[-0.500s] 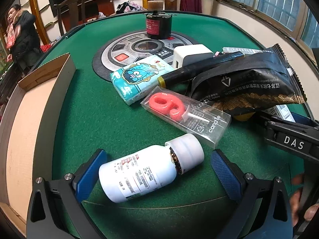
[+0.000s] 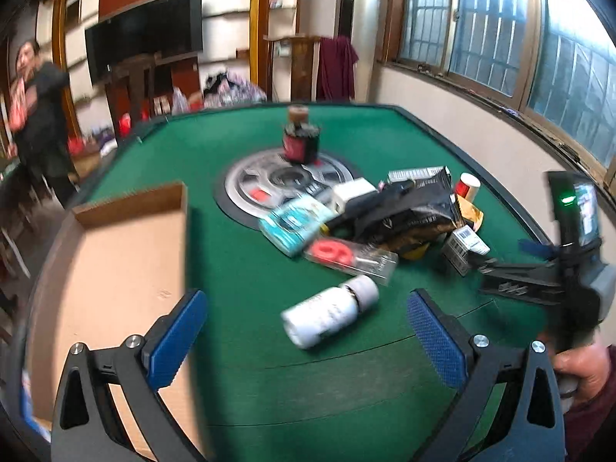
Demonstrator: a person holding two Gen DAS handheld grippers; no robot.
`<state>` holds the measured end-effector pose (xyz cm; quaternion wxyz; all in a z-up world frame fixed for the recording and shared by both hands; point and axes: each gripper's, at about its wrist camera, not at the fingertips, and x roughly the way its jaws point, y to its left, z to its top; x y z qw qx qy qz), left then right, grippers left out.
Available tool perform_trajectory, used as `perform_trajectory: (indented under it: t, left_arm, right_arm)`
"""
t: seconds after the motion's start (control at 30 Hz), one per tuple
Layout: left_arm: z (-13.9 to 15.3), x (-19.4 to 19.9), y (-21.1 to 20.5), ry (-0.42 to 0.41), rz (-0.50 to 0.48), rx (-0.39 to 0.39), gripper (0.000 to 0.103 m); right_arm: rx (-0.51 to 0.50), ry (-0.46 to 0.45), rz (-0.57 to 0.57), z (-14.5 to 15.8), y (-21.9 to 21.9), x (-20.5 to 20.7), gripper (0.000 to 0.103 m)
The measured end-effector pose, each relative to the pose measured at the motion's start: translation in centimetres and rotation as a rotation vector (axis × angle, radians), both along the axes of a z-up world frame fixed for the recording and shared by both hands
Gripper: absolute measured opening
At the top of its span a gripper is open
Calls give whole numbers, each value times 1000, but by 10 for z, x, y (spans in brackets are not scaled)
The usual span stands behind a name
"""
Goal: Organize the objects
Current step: 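Grasp the white medicine bottle with the left gripper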
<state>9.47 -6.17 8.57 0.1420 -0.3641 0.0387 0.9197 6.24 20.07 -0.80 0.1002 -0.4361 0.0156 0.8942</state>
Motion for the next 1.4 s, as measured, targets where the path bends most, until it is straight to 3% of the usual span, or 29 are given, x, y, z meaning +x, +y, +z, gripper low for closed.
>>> perform_trajectory:
  t: [0.1, 0.17, 0.23, 0.27, 0.33, 0.43, 0.53, 0.73, 0.97, 1.4]
  left_arm:
    - [2, 0, -7, -3, -3, -13, 103]
    - [-5, -1, -3, -2, -35, -33, 103]
    - [-15, 1, 4, -13, -76, -71, 103]
    - [-19, 3, 10, -17, -107, -83, 103]
    - [-26, 4, 22, -23, -184, -115, 102]
    - [-34, 2, 41, -14, -239, -195, 96]
    - [-43, -11, 53, -31, -267, -240, 88]
    - [-66, -37, 60, -127, -277, -253, 68]
    - [-73, -36, 62, -155, -256, -269, 42]
    - [-72, -33, 66, -171, -189, -282, 33]
  right_arm:
    - [15, 144, -11, 39, 2, 27, 103]
    - [6, 332, -6, 77, -2, 48, 103]
    - [-5, 456, 34, 97, -10, 61, 103]
    - [-21, 450, 89, 98, -20, 49, 103]
    - [-35, 296, 114, 86, -24, 37, 103]
    - [-124, 252, 141, 66, -23, 31, 103]
    - [-145, 193, 149, 50, -22, 29, 103]
    - [-188, 174, 134, 37, -8, 34, 103]
    - [-217, 129, 111, 22, 0, 23, 103]
    - [-253, 91, 99, 11, -3, 18, 103]
